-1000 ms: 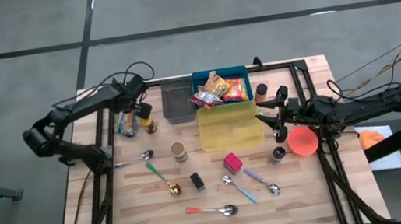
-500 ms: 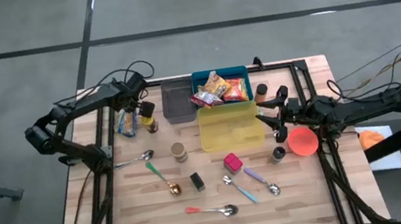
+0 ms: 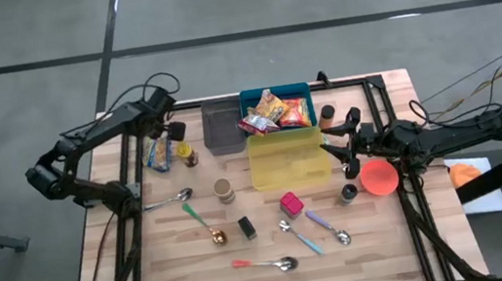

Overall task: Pick & Place Food Item
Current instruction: Put the blue noodle pack into the blue bin

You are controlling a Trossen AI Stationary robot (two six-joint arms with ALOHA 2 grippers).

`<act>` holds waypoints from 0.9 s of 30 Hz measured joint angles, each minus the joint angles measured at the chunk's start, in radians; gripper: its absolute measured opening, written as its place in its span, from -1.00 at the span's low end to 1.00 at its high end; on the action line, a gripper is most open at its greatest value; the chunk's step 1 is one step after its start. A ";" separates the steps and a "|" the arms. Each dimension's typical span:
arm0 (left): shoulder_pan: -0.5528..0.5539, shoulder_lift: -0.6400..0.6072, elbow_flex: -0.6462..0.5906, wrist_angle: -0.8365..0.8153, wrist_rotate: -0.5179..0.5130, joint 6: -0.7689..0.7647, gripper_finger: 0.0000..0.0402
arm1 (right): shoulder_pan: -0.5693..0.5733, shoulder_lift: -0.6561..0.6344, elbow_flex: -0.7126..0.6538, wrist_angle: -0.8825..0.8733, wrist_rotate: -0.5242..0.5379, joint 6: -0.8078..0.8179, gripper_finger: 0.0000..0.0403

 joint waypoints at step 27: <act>0.032 0.000 -0.146 0.141 0.080 0.032 0.22 | 0.000 0.000 0.000 0.000 0.000 0.000 0.01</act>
